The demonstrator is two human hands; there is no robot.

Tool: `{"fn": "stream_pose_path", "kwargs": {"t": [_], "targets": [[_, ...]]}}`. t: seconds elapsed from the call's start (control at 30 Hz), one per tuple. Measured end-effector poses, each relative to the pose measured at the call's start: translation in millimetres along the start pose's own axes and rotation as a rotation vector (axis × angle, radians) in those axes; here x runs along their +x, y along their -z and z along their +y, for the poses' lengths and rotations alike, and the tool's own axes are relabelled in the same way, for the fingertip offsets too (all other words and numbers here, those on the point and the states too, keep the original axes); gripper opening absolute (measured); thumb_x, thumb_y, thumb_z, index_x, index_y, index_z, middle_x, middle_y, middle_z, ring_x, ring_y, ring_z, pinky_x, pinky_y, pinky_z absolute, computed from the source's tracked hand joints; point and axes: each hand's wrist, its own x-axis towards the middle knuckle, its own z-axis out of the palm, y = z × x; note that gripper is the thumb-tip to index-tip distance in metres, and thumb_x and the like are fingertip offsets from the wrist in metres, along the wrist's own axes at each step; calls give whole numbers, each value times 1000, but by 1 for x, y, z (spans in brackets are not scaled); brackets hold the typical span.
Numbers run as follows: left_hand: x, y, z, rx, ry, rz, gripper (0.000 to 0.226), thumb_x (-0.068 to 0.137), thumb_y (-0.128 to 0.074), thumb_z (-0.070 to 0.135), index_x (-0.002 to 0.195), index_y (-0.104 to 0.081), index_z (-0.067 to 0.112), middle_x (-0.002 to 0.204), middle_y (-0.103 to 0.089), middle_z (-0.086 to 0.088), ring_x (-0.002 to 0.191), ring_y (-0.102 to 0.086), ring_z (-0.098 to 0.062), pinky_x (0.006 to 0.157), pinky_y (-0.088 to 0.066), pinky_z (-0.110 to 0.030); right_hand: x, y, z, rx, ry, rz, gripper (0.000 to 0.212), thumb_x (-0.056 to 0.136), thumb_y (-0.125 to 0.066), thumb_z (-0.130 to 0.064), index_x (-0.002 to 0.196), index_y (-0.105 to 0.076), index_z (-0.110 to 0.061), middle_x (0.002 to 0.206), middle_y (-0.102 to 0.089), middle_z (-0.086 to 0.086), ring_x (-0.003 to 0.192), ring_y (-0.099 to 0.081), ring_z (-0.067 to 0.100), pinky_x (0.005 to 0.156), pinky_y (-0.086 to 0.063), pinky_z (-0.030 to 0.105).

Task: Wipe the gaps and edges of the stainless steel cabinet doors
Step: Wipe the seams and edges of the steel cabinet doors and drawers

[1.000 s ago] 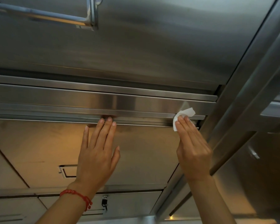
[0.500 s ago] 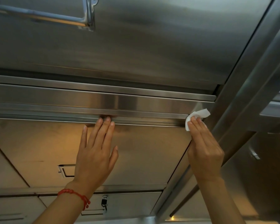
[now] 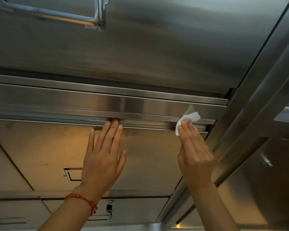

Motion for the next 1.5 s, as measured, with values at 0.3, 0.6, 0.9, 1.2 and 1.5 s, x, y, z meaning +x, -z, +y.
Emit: {"fn": "stream_pose_path", "kwargs": {"t": [0.3, 0.6, 0.9, 1.2, 1.5], "targets": [[0, 1, -1, -3, 5, -26, 57, 88, -37, 28, 138, -35, 1, 143, -40, -18, 136, -27, -28, 109, -21, -53, 5, -11, -34, 23, 8, -21, 27, 81, -64, 12, 108, -67, 7, 115, -63, 21, 109, -61, 32, 90, -52, 46], [0, 4, -4, -19, -5, -58, 58, 87, -38, 29, 138, -40, 2, 144, -40, -16, 135, -29, -27, 108, -22, -53, 13, -17, -59, 13, 60, 2, 28, 96, -43, 3, 105, -69, 5, 113, -65, 19, 108, -62, 28, 90, -53, 41], [-2, 12, -19, 5, -99, -94, 60, 85, -37, 27, 140, -37, 4, 147, -34, -13, 136, -30, -25, 106, -26, -52, 20, -23, -87, 26, 82, 2, 37, 100, -33, 0, 105, -70, 4, 112, -66, 17, 107, -63, 26, 91, -52, 40], [-13, 21, -41, 10, -61, -110, 59, 88, -36, 30, 141, -35, 3, 147, -36, -14, 137, -28, -25, 106, -25, -54, 26, -29, -110, 37, 90, 0, 42, 102, -28, -4, 105, -69, 3, 112, -66, 17, 107, -63, 25, 91, -52, 40], [-21, 32, -70, 4, -28, -121, 58, 89, -35, 32, 138, -40, 1, 146, -37, -14, 136, -29, -25, 104, -25, -55, 34, -38, -142, 50, 102, -2, 34, 100, -35, -4, 106, -68, 3, 112, -66, 17, 108, -63, 25, 95, -47, 39]]}}
